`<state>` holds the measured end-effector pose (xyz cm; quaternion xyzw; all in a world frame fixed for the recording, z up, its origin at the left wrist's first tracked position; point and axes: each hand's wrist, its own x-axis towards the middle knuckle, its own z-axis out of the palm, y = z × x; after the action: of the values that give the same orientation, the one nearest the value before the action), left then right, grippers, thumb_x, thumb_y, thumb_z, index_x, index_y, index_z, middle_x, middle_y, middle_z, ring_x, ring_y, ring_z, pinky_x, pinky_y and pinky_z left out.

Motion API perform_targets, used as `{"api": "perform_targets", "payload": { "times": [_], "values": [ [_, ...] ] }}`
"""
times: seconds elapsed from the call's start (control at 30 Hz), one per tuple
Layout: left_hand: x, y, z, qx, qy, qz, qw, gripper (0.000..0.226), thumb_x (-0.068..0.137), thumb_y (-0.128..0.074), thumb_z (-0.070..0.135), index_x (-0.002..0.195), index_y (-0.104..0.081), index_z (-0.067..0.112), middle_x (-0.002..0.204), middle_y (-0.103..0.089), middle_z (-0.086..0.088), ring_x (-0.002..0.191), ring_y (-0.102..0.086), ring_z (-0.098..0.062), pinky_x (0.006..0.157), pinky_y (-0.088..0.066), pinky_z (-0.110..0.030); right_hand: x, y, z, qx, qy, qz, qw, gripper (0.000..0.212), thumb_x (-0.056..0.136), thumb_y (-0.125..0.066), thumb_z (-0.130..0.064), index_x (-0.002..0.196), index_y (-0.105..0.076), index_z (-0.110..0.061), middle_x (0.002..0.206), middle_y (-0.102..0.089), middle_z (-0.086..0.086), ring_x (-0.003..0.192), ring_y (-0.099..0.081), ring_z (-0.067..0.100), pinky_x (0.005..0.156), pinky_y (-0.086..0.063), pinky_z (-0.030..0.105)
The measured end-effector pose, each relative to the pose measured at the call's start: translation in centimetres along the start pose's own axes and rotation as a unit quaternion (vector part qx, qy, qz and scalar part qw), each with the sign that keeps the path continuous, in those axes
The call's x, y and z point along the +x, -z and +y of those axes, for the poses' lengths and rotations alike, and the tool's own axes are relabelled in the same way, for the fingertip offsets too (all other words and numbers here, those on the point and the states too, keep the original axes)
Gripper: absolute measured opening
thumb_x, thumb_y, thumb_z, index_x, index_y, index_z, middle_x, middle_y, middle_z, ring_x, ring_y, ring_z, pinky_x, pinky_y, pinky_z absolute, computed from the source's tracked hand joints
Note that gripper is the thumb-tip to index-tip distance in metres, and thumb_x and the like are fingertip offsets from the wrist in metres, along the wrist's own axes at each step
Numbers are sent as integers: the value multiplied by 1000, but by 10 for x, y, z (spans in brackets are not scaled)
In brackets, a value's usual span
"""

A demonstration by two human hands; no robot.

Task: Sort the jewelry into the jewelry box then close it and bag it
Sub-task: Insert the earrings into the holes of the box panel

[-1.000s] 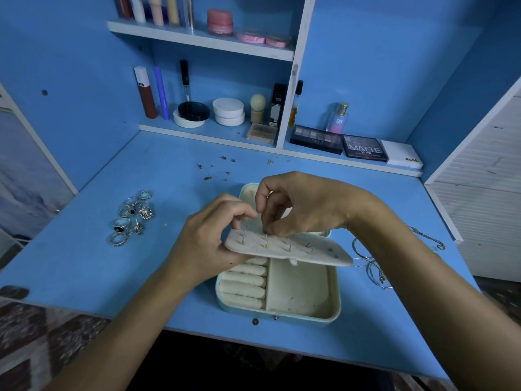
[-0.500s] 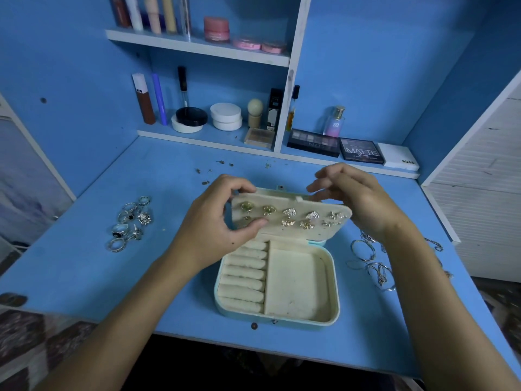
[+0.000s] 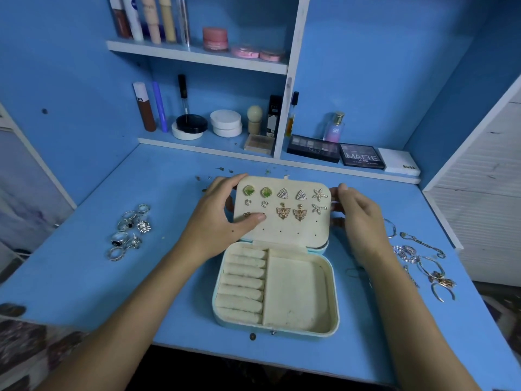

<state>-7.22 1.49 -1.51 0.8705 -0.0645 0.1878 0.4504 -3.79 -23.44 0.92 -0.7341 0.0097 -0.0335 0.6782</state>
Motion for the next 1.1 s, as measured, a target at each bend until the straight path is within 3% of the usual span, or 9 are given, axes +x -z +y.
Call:
{"api": "perform_targets", "payload": {
  "times": [0.07,0.2,0.33,0.5,0.63,0.77,0.9,0.97,1.1],
  "values": [
    [0,-1,-2,10,15,-1,1000,75,77,-81,45,142,-45,31,113,-45,28,88,-52,-4,77,-40,-16,0,1,4,-20,15,7,1000,37,105,-47,-31,83,-74,-21,80,-71,-4,76,-62,12,70,-54,34],
    [-1,-5,-4,8,46,-12,999,71,79,-79,43,142,-47,30,112,-46,22,86,-50,-5,74,-39,-11,-1,1,9,-25,12,-3,1000,32,102,-52,-22,81,-76,-24,85,-69,8,74,-61,11,71,-52,36],
    [0,-6,-6,5,65,-20,998,70,79,-78,44,142,-49,30,112,-48,16,84,-49,-6,73,-39,-12,-2,1,9,-33,1,-2,999,23,101,-56,-20,89,-75,-15,84,-74,4,75,-63,12,69,-53,31],
    [0,-6,-6,20,66,-21,997,63,84,-72,45,142,-49,30,108,-47,23,83,-50,-5,71,-40,-13,-1,2,10,-49,-6,4,999,21,100,-59,-22,90,-75,-14,92,-75,7,76,-64,16,76,-56,40],
    [2,-5,-5,12,63,3,998,46,93,-65,38,136,-57,25,108,-52,22,83,-55,-6,74,-45,-17,-1,2,10,-54,-4,5,999,19,99,-60,-22,91,-76,-16,91,-75,6,78,-65,16,76,-58,38],
    [10,3,-7,47,32,64,996,31,94,-64,30,125,-64,22,104,-59,14,84,-54,1,74,-38,-5,1,3,12,-64,-4,5,998,18,99,-61,-24,91,-76,-18,90,-75,8,76,-64,16,80,-57,42],
    [21,17,-16,115,10,95,989,29,91,-68,22,120,-66,19,100,-58,8,74,-52,0,72,-36,-3,2,3,13,-65,-9,5,998,17,98,-62,-24,90,-76,-18,89,-75,6,75,-64,15,79,-57,45],
    [27,25,-23,144,28,103,984,32,89,-71,21,120,-66,17,101,-57,7,72,-50,-4,72,-37,-6,2,3,12,-66,-9,6,998,17,98,-62,-24,90,-76,-19,89,-76,4,75,-65,14,79,-58,43],
    [36,33,-39,200,79,83,973,36,85,-75,22,120,-67,14,108,-59,0,87,-57,-17,82,-45,-30,2,3,13,-68,-14,2,998,18,98,-62,-25,89,-76,-20,87,-76,1,78,-67,18,81,-58,44]
  ]
}}
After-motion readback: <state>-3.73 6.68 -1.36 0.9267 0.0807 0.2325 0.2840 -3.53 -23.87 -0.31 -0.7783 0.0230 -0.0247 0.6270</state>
